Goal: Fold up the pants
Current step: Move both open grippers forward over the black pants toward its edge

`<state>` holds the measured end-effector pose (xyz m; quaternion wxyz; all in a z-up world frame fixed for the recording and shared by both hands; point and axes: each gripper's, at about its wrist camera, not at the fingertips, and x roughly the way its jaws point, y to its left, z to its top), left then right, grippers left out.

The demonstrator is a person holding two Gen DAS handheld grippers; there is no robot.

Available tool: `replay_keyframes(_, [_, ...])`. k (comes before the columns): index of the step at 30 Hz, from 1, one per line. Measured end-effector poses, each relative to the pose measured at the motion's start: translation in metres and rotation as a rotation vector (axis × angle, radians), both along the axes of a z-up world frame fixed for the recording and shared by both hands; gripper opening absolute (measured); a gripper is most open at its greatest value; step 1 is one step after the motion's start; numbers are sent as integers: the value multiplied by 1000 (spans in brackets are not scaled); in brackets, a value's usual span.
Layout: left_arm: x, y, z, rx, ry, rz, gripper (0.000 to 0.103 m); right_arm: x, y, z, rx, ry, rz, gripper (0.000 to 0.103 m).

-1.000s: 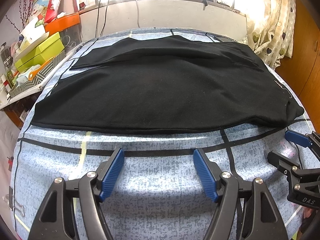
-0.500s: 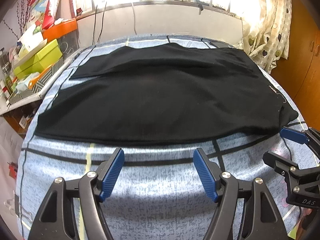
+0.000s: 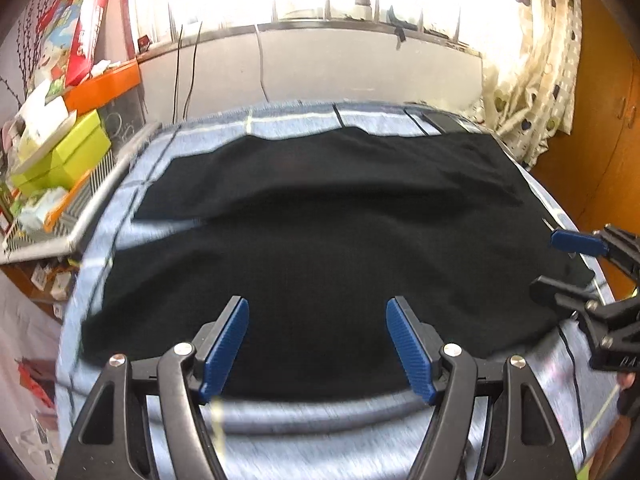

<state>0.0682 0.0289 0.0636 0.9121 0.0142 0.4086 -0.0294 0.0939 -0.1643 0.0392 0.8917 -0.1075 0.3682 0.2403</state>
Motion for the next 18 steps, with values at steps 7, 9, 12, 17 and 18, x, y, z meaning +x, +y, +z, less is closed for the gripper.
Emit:
replay_keyframes(7, [73, 34, 4, 16, 0, 30, 74, 86, 6, 11, -8, 1, 48, 74])
replay_keyframes(9, [99, 47, 1, 11, 11, 50, 74, 113, 10, 9, -25, 3, 59, 74])
replay_keyframes(12, [135, 64, -4, 27, 23, 74, 74, 151, 14, 4, -39, 18, 75, 74])
replay_keyframes(17, [189, 90, -17, 29, 44, 105, 74, 213, 14, -8, -54, 57, 80, 74])
replay_keyframes(18, [199, 93, -20, 33, 49, 109, 74, 223, 14, -11, -56, 60, 77, 74])
